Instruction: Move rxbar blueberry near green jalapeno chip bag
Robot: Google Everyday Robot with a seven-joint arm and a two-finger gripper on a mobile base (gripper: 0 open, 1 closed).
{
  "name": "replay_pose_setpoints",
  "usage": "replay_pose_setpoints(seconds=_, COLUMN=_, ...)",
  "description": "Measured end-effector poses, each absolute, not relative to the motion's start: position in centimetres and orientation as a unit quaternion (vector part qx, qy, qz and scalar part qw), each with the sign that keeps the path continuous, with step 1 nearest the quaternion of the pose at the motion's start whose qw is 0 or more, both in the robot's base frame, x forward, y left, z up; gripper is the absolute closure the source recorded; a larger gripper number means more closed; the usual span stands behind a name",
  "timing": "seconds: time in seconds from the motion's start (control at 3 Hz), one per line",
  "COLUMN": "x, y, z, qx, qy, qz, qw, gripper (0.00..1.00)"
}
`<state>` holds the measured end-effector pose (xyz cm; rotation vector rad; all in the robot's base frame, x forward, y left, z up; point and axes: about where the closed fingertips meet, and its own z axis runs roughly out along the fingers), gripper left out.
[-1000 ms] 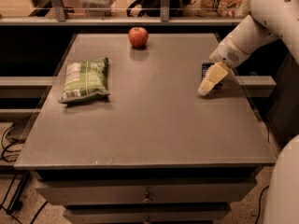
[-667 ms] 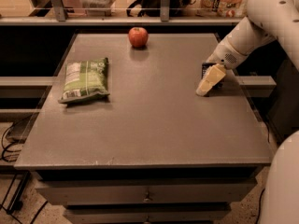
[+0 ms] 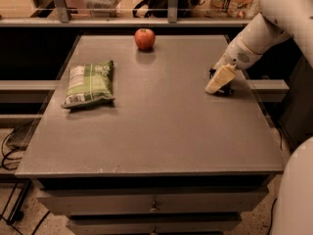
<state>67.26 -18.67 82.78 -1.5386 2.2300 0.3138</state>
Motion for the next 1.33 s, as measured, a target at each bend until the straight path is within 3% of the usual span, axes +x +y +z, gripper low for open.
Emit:
replay_pose_setpoints(seconds=0.33, x=67.3, y=-18.7, z=83.3, qx=-0.552, qy=0.8, qz=0.113, qw=0.206, gripper=0.87)
replay_pose_setpoints(seconds=0.67, x=67.3, y=-18.1, z=85.6, qx=-0.565, qy=0.789, qz=0.092, qw=0.221, gripper=1.0)
replay_pose_setpoints(seconds=1.33, x=67.7, y=-16.3, z=92.1, qx=-0.585, qy=0.75, qz=0.085, qw=0.297, gripper=1.0)
